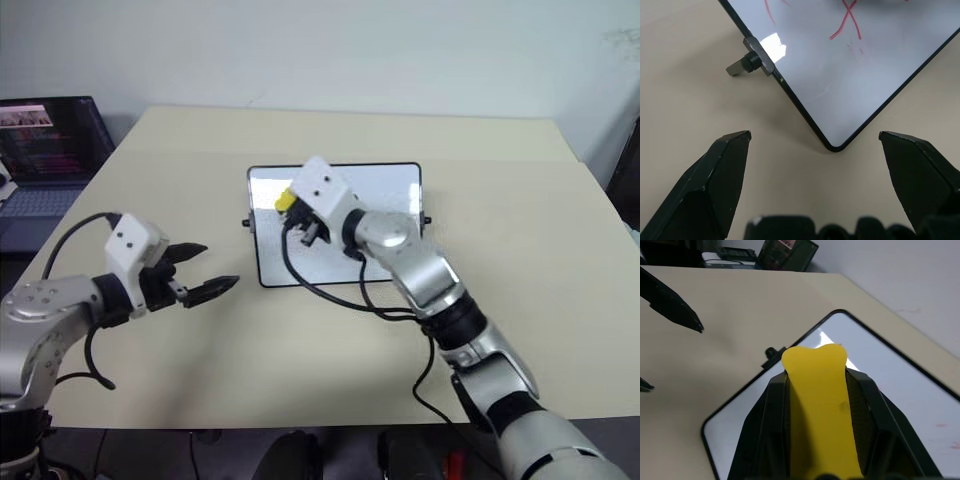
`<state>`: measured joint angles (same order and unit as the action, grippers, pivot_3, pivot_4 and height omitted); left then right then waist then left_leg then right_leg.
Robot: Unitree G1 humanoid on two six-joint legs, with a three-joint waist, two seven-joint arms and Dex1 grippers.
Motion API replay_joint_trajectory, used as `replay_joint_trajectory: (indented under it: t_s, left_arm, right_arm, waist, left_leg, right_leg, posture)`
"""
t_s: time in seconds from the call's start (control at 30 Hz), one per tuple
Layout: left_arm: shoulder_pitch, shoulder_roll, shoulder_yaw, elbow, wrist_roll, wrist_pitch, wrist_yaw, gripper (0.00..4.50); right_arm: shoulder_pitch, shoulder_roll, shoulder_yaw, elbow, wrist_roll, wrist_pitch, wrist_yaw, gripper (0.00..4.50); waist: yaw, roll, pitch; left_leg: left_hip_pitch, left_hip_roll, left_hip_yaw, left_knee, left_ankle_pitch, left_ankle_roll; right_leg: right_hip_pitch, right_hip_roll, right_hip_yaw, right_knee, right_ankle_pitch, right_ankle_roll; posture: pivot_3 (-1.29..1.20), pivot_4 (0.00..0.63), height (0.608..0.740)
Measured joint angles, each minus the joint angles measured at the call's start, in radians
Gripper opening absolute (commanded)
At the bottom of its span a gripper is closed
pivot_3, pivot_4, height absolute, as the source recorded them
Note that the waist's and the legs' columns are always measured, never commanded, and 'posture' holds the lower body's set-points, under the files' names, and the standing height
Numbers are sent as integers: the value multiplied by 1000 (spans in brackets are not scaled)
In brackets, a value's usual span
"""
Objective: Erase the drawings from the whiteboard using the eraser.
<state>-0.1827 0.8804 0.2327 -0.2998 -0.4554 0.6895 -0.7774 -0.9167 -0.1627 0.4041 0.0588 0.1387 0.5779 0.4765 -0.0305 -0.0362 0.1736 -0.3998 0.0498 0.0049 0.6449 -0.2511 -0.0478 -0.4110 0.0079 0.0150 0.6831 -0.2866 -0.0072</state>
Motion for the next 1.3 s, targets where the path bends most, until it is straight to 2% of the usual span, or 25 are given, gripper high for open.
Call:
replay_joint_trajectory:
  t_s: [0.3,0.6,1.1,1.3]
  left_arm:
    - [-9,0,-26,15,6,-7,-39,4500]
    - [-63,-5,-31,58,42,-41,-13,4500]
    - [-86,-5,-42,79,59,-47,-19,4500]
    - [-86,-5,-48,79,59,-47,-20,4500]
  right_arm:
    - [-154,51,-5,255,-82,-145,54,1195]
    - [-254,115,9,556,-235,-396,-3,1195]
    - [-372,208,0,910,-307,-510,12,1195]
    - [-382,214,-25,955,-311,-528,67,1194]
  waist:
    - [0,0,0]
    - [-3,0,0]
    - [-2,0,0]
    - [-2,0,0]
  left_leg:
    - [0,-1,0,1,0,0]
    - [0,-1,1,0,0,0]
    - [0,-1,1,0,0,0]
    - [1,-1,1,1,0,0]
  right_leg:
    - [0,-1,-1,2,0,0]
    - [-1,-1,0,2,0,0]
    - [-1,-2,1,4,0,0]
    - [-2,-2,1,7,0,0]
  posture:
    - [0,150,740]
    - [0,150,740]
    - [0,150,740]
    - [0,150,740]
